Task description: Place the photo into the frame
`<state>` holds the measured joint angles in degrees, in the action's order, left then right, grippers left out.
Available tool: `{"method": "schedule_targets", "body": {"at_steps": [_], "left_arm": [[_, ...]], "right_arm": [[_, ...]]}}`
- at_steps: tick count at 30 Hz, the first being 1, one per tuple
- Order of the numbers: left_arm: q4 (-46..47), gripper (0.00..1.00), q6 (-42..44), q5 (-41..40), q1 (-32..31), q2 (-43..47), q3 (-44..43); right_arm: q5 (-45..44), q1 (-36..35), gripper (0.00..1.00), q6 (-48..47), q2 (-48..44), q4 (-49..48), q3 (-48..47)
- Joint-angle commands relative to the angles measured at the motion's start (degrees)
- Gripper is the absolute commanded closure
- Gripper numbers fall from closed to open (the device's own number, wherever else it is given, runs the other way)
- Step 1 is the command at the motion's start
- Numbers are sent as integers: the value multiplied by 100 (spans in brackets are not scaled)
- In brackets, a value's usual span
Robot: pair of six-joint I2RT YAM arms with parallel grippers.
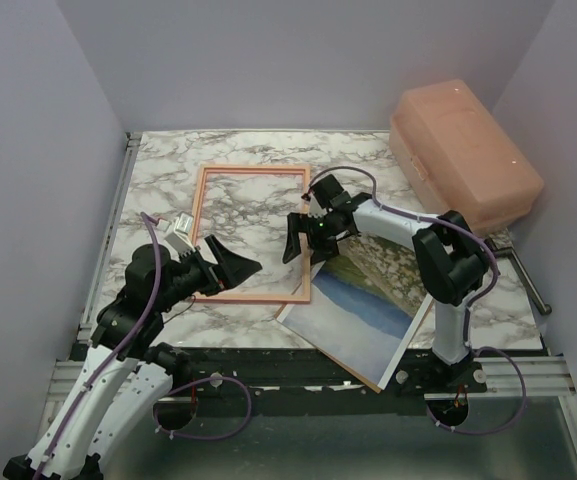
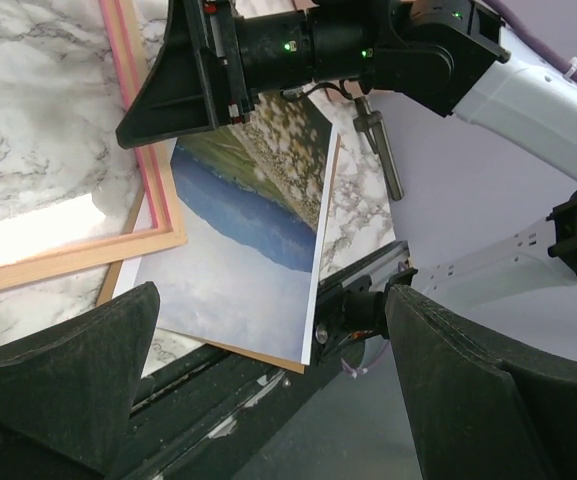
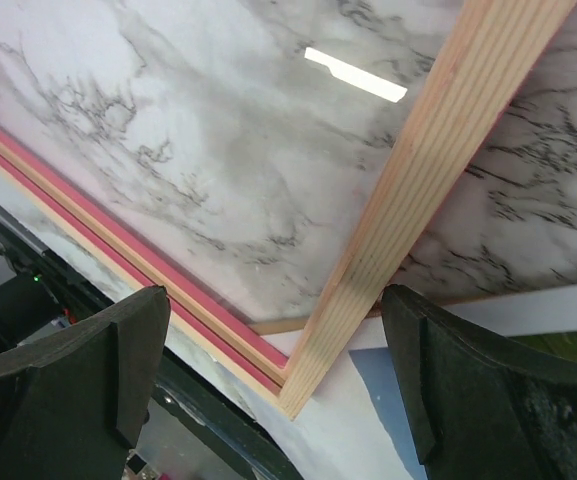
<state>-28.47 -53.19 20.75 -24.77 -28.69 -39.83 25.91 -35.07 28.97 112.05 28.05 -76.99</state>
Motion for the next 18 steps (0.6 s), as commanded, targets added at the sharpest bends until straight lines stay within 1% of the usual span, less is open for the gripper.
{"method": "schedule_targets", "body": {"at_steps": [1,6,12,18], "left_arm": [[-163,2,108,236,-19,-77,-75],[-278,1,134,253,-27,-110,-69],[-472,1,228,268,-38,-102,-43],[-552,1,273,371,-54,-149,58]], "right_arm": [[-50,-270,5,208,326,-164,-369],[-99,-486,5,350,627,-257,-653],[-163,-525,5,425,909,-265,-1021],[-319,-527,5,373,1354,33,-1797]]}}
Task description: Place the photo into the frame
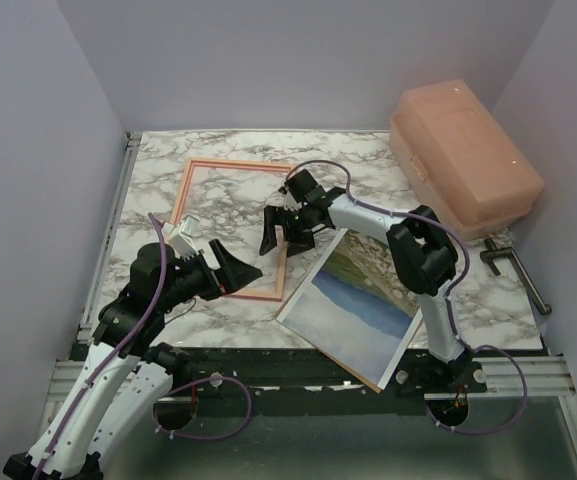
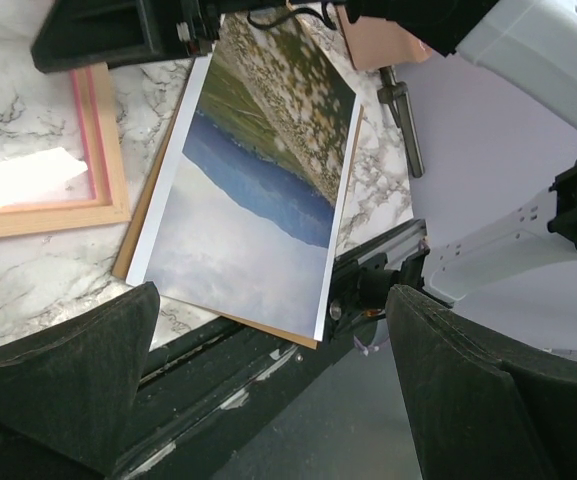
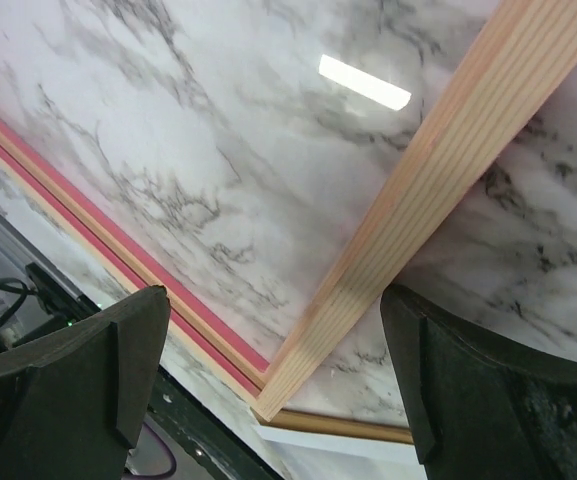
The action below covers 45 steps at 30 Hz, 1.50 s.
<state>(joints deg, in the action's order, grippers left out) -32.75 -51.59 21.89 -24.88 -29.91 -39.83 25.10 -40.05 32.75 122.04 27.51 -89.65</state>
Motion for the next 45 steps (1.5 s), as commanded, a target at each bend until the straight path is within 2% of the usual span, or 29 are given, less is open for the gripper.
{"method": "schedule_targets", "body": {"at_steps": [1,9,14,23,32,38,45], "left_arm": [[-126,1,107,272,-43,-32,76],[-242,1,288,293,-94,-94,199],[-231,2,292,305,-161,-255,363],[492,1,-3,390,-502,-821,1059],[1409,1,-312,342,-1017,-1829,1378],[1641,2,-277,186,-1333,-2645,1152],[1455,2,-25,-144,-1603,-3628,357]], "right_arm": [[-263,-26,5,-34,428,181,-658],[-571,-29,5,-117,514,440,-1017],[-677,-24,4,-46,10,331,-457],[-803,47,4,128,-1514,87,1244],[-983,161,4,549,-3295,-45,3190],[-1509,209,4,953,-4540,213,4305],[-2150,335,2,1413,-5882,930,4808]]}}
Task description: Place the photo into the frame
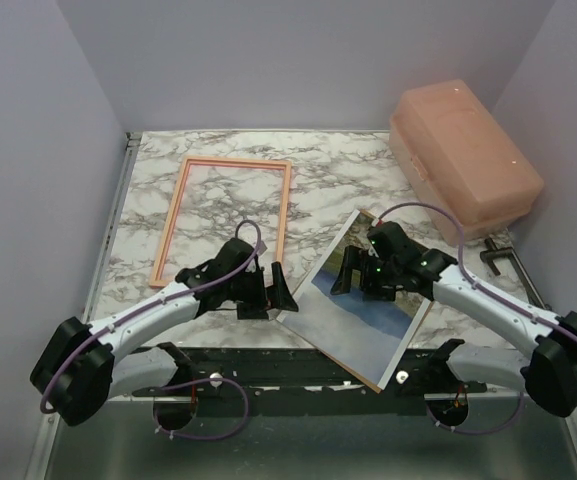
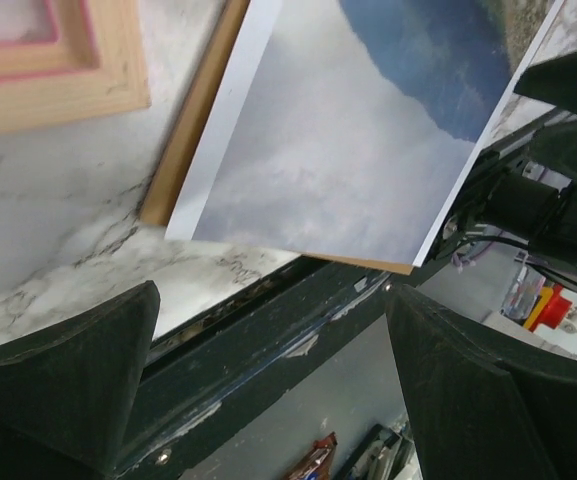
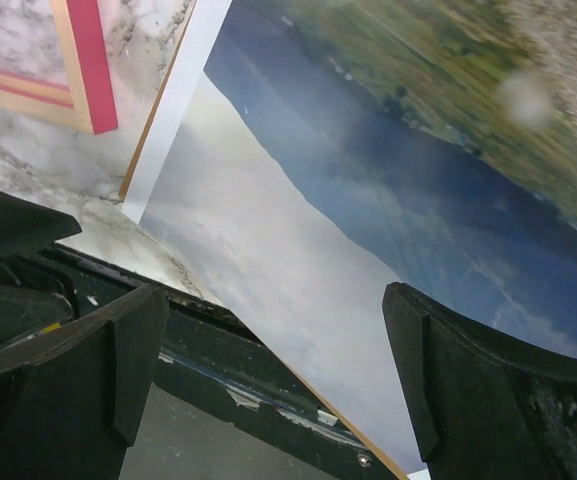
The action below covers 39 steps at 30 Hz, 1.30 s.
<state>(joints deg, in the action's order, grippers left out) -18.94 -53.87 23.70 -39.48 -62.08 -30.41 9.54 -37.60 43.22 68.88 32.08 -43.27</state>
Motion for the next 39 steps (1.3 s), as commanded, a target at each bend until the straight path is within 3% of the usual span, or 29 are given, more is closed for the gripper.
{"method": "schedule_targets", "body": {"at_steps": [1,7,12,26,39], "left_arm": [[4,2,254,-388,-176,-568,-737],[-716,5,648,-1076,-473,-1424,-1672],[-1103,12,820,-1315,-687,-2015,-2062],[-1424,16,787,-1710,-921,-2130,-1885],[-1122,24,910,-1274,-921,-2247,-1718]], "right_arm": [[-632,124,2,392,-663,576,199],[-619,269,1,538,-896,1087,465],[-191,289,1,834,-1075,892,1021],[95,291,1,1336,-1254,564,2050],[172,289,1,1420,-1358,442,2262]]}}
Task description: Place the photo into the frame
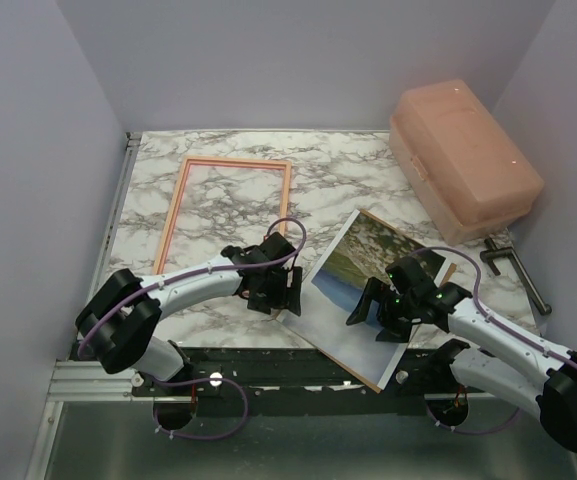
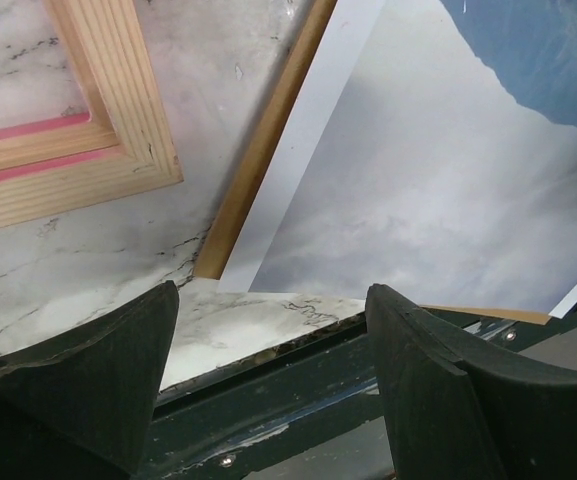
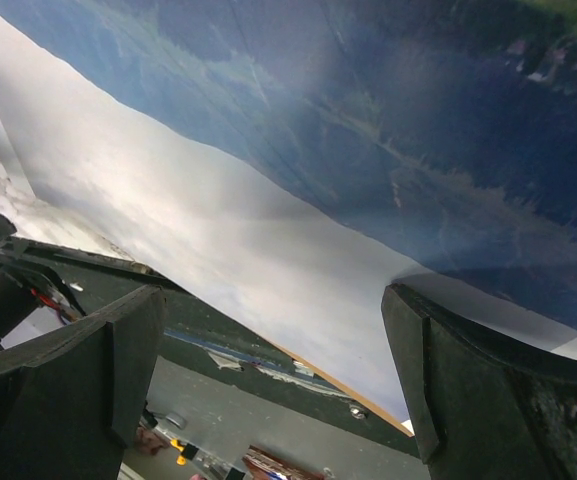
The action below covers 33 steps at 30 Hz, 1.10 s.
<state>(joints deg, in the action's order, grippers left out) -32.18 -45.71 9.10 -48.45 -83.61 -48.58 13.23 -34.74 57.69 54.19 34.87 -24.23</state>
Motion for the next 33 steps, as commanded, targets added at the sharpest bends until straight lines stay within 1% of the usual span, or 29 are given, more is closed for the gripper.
{"method": "schedule_targets", "body": {"at_steps": [1,5,7,13,16,20,23,28,33], "left_arm": [[223,24,91,227,-25,-138,98],[281,26,119,349,-25,-293,67],[296,30,151,412,-33,-367,42],[282,35,142,372,-101,-345,-9],[58,35,113,111,-146,-226,-95],[-339,29,67,-297,-208,-114,-269],[-460,29,37,-445,-284,-64,-357],[-270,30,1,-335,-352,-78,-320],[-99,32,27,-253,-359,-361,-320]], "right_arm": [[-194,4,1,-30,118,160,357],[-159,2,2,-32,135,110,366],[-161,4,2,-27,130,112,366],[-122,3,2,-37,115,100,384],[-93,3,2,-38,117,73,404],[-75,3,2,-35,108,68,410],[-54,4,2,-47,108,35,428],[-1,2,2,-43,152,-40,462],[21,3,2,-55,127,-38,485]]}}
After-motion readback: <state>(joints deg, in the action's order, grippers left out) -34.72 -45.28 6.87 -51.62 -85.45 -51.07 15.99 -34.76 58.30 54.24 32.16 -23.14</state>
